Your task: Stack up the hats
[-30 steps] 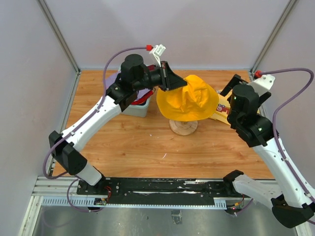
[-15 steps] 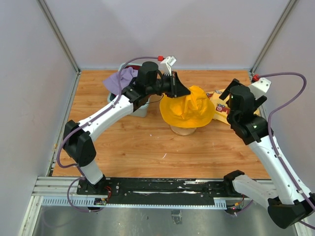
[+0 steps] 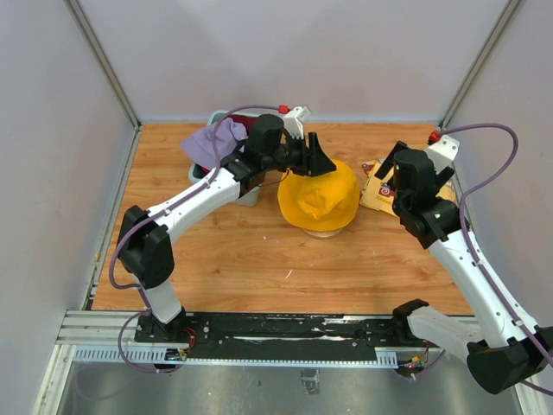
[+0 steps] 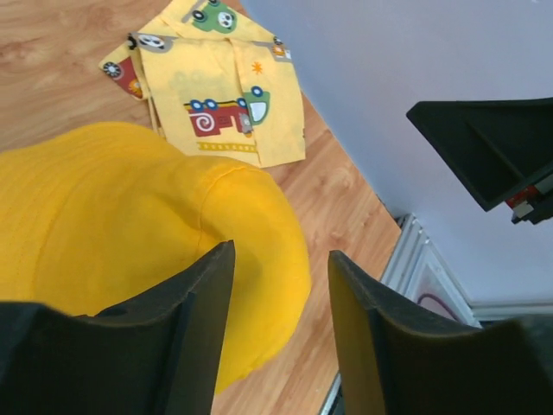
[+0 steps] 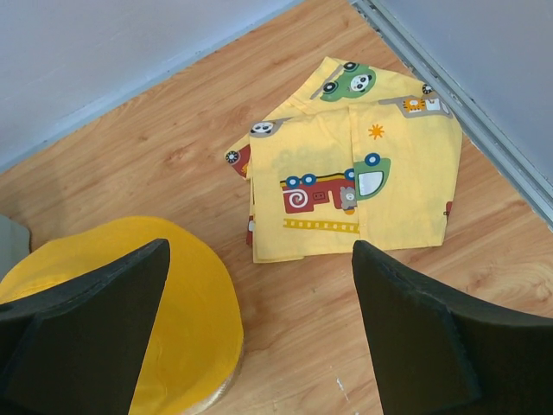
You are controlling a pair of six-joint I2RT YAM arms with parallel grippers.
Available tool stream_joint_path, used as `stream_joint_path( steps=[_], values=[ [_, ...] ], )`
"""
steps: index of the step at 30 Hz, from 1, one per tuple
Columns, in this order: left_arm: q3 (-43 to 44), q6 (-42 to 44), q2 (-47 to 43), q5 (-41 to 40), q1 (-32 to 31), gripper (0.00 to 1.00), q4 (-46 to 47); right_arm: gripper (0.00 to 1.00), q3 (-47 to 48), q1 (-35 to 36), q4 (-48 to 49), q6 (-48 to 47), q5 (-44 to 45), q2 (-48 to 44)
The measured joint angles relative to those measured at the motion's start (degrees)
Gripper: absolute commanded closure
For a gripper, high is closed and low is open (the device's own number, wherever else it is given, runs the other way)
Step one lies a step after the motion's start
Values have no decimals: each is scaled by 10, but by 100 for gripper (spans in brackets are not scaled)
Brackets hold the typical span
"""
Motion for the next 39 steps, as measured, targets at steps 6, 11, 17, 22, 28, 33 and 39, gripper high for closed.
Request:
stream_joint_path(
  steps=[6, 11, 17, 22, 28, 33, 39],
  values=[
    [-14, 0, -1, -27, 2, 38, 1, 12, -5, -6, 0, 2, -17, 7],
    [-24, -6, -7, -54, 8, 36, 0, 13, -5, -15, 1, 3, -29, 11],
    [-80, -37, -63, -112, 36, 31, 0, 14, -5, -16, 3, 3, -45, 16],
    [-90, -49, -126, -192, 59, 20, -2, 14, 15, -16, 2, 1, -50, 29],
    [-59, -37, -182, -304, 84, 18, -40, 15, 70, -16, 5, -3, -63, 58],
    [-25, -25, -170, -353, 146, 18, -92, 15, 114, -15, 10, -6, -75, 99],
    [20, -21, -100, -356, 220, 20, -145, 15, 163, -14, 15, -14, -85, 149]
  ],
)
